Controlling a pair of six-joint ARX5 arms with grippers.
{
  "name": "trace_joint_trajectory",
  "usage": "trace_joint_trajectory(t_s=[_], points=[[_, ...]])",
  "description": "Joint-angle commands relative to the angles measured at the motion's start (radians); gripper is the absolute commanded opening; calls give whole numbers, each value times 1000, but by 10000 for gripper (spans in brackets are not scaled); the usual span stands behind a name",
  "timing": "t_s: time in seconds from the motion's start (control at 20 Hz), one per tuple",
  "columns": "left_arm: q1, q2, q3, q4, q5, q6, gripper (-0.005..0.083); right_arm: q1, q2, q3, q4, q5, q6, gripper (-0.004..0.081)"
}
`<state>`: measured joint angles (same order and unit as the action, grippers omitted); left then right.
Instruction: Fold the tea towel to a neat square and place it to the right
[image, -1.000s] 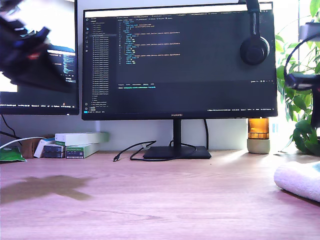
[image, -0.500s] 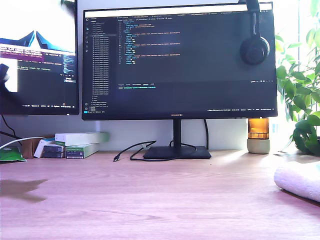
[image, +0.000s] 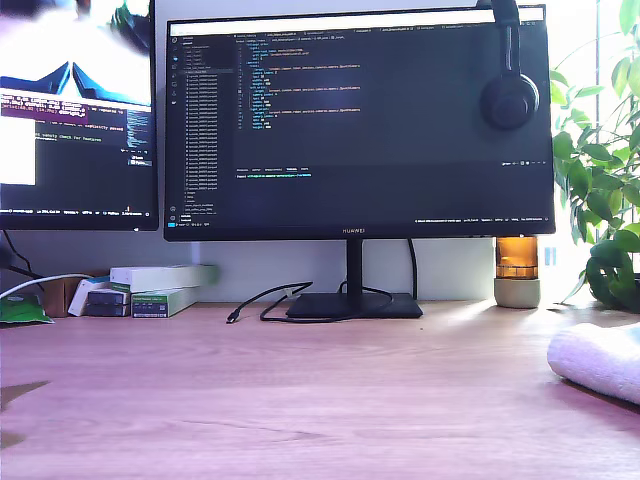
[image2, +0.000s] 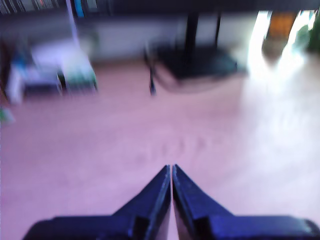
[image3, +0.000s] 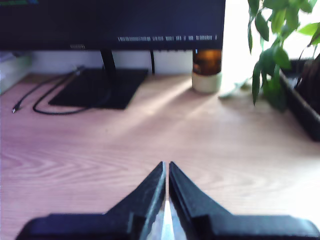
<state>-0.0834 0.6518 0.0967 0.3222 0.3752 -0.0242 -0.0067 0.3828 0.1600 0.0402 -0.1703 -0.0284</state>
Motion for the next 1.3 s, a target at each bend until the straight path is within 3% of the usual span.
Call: trace_joint_trajectory(t_s=[0.0, 0.3, 0.65, 0.9, 1.0, 1.25], points=[[-3, -50, -27, -13, -1, 7, -19, -6, -57, -31, 14, 5, -20, -11], [-3, -217, -50, -127, -32, 26, -19, -7, -215, -113, -10, 4, -24, -11], [-3, -418, -50, -356, -83, 32, -19, -7, -380, -140, -147, 5, -31, -11], [-4, -591, -50, -520, -97, 29, -19, -7, -381, -140, -166, 4, -32, -11], [-4, -660, -50, -585, -97, 22, -19, -7, -381, -139, -195, 0, 15, -11], [-4, -665, -48, -672, -100, -67, -19, -7, -381, -138, -237, -3, 39, -11]])
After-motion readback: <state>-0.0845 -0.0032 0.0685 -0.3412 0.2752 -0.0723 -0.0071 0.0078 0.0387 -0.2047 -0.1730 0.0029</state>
